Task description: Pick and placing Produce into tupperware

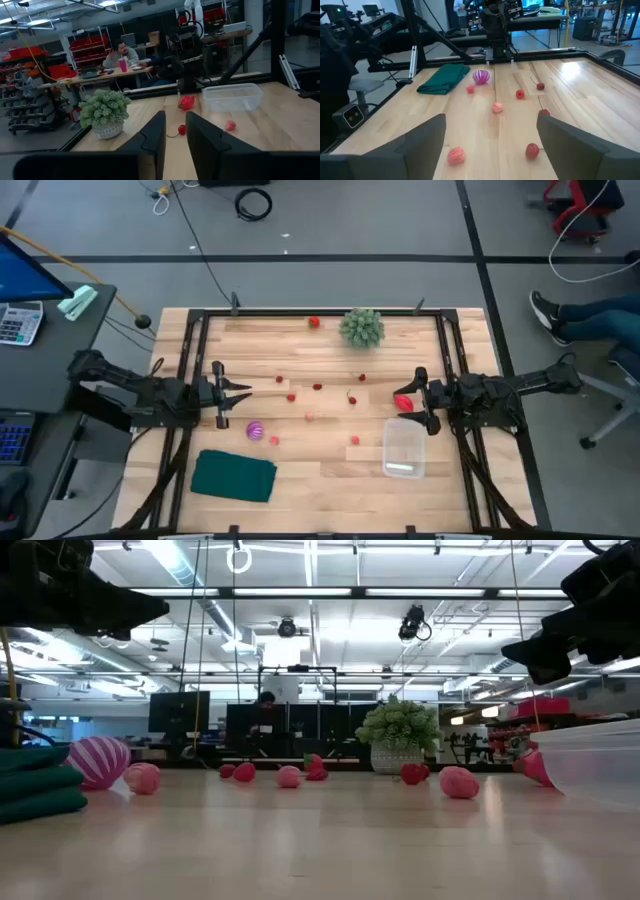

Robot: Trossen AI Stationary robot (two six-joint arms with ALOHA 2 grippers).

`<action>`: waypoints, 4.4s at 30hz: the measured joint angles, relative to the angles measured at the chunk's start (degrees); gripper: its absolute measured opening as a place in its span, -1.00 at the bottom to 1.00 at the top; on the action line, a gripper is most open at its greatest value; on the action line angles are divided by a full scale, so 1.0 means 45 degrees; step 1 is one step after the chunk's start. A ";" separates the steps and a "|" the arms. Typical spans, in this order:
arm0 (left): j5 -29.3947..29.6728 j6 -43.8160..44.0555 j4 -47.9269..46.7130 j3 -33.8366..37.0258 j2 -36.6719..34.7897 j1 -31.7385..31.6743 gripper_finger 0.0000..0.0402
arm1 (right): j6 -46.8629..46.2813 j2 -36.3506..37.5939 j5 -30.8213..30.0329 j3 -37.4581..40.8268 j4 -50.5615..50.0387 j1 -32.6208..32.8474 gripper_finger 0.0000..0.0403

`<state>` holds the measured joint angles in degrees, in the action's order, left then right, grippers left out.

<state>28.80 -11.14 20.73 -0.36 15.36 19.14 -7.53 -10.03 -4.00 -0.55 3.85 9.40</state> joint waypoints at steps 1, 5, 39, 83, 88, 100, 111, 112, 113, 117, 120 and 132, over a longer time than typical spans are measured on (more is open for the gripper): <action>0.0001 0.0000 -0.0004 -0.0004 0.0004 -0.0001 -0.60 | 0.0003 -0.0001 0.0003 -0.0002 -0.0003 0.0001 0.60; 0.0000 0.0000 -0.0003 -0.0002 0.0004 0.0000 -0.58 | 0.0000 -0.0003 -0.0002 0.0003 0.0001 0.0003 0.60; 0.0000 0.0004 -0.0004 0.0000 0.0004 0.0000 -0.59 | 0.0000 -0.0001 -0.0002 -0.0002 -0.0001 0.0001 0.60; 0.0004 0.0001 0.0000 0.0000 0.0004 -0.0004 -0.59 | -0.0046 -0.0003 -0.0002 -0.0002 -0.0001 -0.0001 0.60; 0.0000 -0.1335 0.0796 0.0000 -0.0009 -0.0091 -0.58 | -0.0066 -0.0002 -0.0003 -0.0336 -0.0055 -0.0002 0.60; 0.1711 0.0655 0.2066 -0.0126 -0.0001 -0.0441 -0.65 | 0.3557 -0.0497 -0.0809 -0.0395 0.4207 0.0003 0.60; 0.1598 -0.2868 0.2011 -0.3757 0.3006 -0.3430 -0.47 | 0.4633 -0.3247 -0.0784 -0.1607 0.7675 -0.1033 0.65; 0.1601 -0.3117 0.1945 -0.4274 0.3618 -0.3774 -0.43 | 0.4644 -0.3620 -0.0784 -0.1896 0.7683 -0.1212 0.67; 0.1631 -0.3245 0.1830 -0.4798 0.4261 -0.4144 -0.38 | 0.4702 -0.4000 -0.0784 -0.2189 0.7674 -0.1388 0.68; 0.1743 -0.1035 0.1359 -0.6904 0.6697 -0.5740 -0.21 | 0.4793 -0.5449 -0.0779 -0.3611 0.7495 -0.1959 0.72; 0.1744 0.0313 -0.0167 -0.8508 0.8381 -0.6897 -0.16 | 0.4681 -0.6464 -0.0777 -0.4591 0.6793 -0.2239 0.72; -0.1449 0.3394 -0.1826 -1.1393 1.5568 -1.0249 -0.24 | 0.4444 -1.0365 -0.1221 -0.6743 0.4357 -0.2756 0.71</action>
<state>22.28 4.14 12.51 -51.63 85.41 -26.99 12.47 -56.67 -9.50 -30.89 23.45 -3.01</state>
